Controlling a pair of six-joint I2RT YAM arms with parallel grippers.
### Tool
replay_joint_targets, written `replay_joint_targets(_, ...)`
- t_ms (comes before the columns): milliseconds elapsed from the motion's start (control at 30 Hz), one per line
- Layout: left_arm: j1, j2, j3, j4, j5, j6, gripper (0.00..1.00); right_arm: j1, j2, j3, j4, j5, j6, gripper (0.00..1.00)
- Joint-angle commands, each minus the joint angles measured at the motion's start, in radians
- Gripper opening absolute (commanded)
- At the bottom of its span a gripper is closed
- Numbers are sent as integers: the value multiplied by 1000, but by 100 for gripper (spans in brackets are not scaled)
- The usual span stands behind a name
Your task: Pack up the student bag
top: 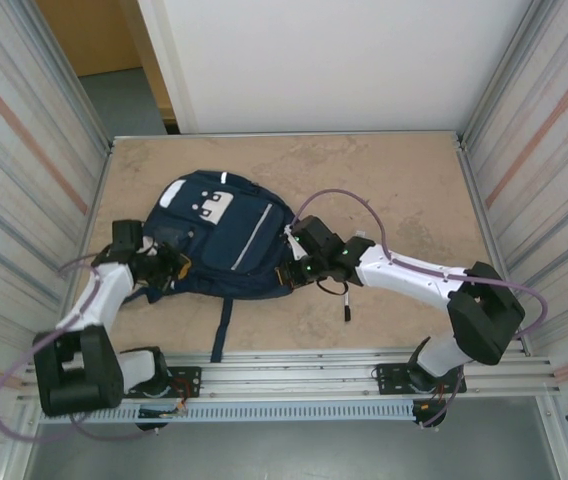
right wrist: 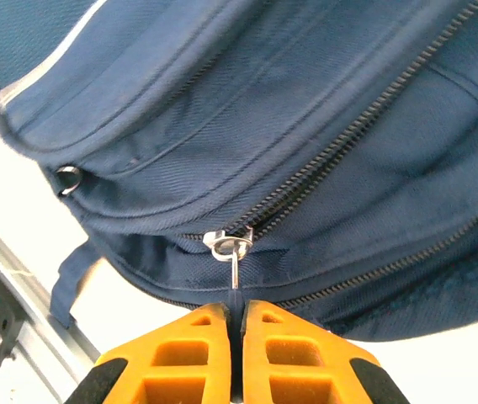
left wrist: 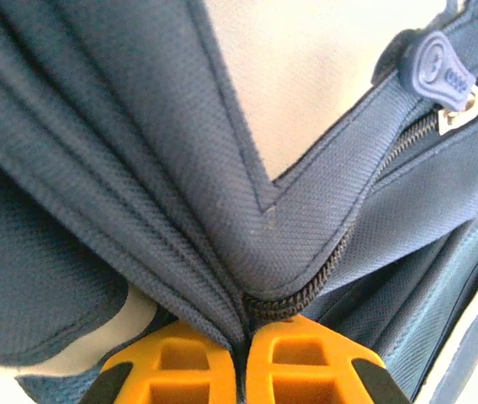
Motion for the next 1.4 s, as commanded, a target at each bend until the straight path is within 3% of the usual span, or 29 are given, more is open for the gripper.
replay_joint_targets(0,27,122,152,45,-12,91,17,36,29,85,-46,-39,-77,1)
replay_joint_targets(67,17,182,216,21,3,115,45,78,71,137,-21,-46,-89,1)
replay_joint_targets(233,-126,141,275,-75,-197,217,64,131,190,252,10,-81,-81,1)
replay_joint_targets(467,-181,-62,126,-200,-244,87,73,132,260,293,80,-186,-33,1)
replay_joint_targets(667,-310,-199,30,-212,-288,-69,76,136,283,321,79,-215,-27,0)
replay_joint_targets(833,-428,-213,18,-135,-335,-196,71,146,297,337,99,-254,-30,0)
replay_joint_targets(967,-455,-186,27,-96,-380,-242,66,161,294,326,116,-250,-23,0)
replay_joint_targets(1067,-478,-165,28,-68,-396,-252,49,160,293,324,105,-243,-21,0)
replay_joint_targets(1200,-468,-134,36,-56,-379,-184,9,126,251,251,96,-215,-22,4)
replay_joint_targets(1267,-464,-126,60,-81,-382,-124,0,92,231,218,68,-213,-47,4)
replay_joint_targets(1367,-447,-110,110,-121,-384,-47,0,45,177,171,-11,-133,-119,4)
